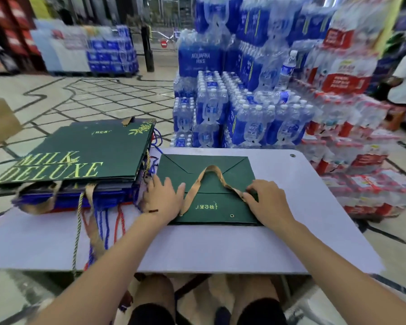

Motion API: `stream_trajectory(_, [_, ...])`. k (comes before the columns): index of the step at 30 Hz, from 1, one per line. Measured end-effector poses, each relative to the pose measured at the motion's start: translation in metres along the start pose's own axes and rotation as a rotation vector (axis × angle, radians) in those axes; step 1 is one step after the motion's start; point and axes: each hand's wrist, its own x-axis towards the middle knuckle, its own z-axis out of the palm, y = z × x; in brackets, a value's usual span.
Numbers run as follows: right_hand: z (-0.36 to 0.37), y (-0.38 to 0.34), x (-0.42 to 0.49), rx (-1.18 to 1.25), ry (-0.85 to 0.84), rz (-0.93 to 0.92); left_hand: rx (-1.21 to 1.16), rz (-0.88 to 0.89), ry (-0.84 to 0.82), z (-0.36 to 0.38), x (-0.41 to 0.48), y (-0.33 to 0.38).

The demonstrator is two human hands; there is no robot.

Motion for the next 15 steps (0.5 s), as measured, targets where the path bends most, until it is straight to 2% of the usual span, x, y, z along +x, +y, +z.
stream_trajectory(4, [0.004, 0.000, -0.017, -0.069, 0.117, -0.012, 0.037, 0.060, 0.040, 0.008, -0.018, -0.005])
stream_trajectory(6, [0.003, -0.003, -0.019, -0.076, 0.079, -0.007, 0.015, 0.062, 0.060, 0.008, -0.023, -0.006])
stream_trajectory(9, [-0.002, -0.001, -0.023, 0.090, 0.030, 0.031, -0.021, 0.064, 0.089, 0.007, -0.027, -0.006])
stream_trajectory(13, [-0.009, 0.017, -0.036, 0.216, -0.072, -0.060, -0.076, 0.099, 0.150, 0.010, -0.028, -0.009])
stream_trajectory(15, [-0.009, 0.023, -0.040, 0.241, -0.109, -0.103, -0.134, 0.173, 0.252, 0.012, -0.026, -0.009])
